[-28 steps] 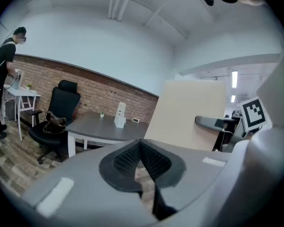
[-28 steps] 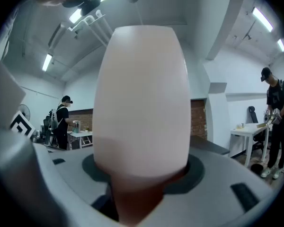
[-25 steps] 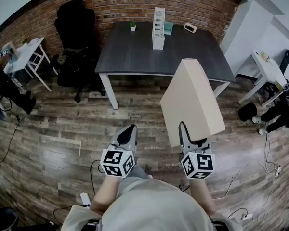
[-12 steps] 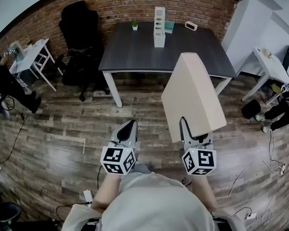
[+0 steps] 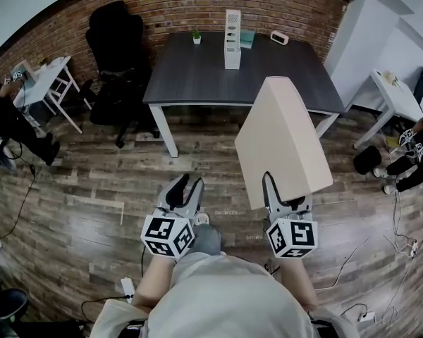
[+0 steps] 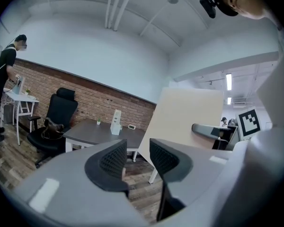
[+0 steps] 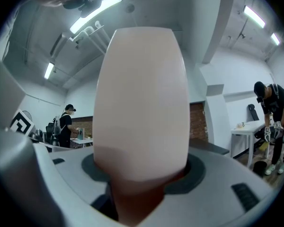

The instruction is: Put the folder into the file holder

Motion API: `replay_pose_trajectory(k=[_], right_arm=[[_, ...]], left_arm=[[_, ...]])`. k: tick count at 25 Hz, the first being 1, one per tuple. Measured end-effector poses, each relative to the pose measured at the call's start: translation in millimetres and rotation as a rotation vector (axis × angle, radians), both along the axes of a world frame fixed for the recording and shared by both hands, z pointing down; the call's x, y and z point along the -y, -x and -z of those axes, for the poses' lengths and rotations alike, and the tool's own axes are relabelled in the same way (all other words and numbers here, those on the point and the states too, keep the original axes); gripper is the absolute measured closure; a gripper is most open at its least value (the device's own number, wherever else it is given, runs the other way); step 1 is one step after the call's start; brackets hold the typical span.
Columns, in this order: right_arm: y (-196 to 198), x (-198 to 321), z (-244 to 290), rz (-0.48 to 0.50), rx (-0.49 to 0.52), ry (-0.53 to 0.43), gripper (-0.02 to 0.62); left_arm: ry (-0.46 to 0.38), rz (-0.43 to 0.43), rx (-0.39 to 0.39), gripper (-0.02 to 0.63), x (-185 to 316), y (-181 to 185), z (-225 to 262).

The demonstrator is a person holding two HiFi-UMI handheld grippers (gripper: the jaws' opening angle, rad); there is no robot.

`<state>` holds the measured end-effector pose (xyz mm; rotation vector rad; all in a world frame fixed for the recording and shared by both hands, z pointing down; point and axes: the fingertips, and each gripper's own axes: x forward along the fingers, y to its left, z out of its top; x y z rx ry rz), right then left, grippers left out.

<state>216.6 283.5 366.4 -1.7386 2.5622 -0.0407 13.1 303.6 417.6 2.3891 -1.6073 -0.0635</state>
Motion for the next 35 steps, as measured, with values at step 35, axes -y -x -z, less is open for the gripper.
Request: replay_pose_trajectory(k=[35], right_arm=[[87, 301, 13, -0.078, -0.021, -0.01, 0.319]], left_arm=[[-0.011, -0.045, -0.002, 0.264, 307, 96, -3]])
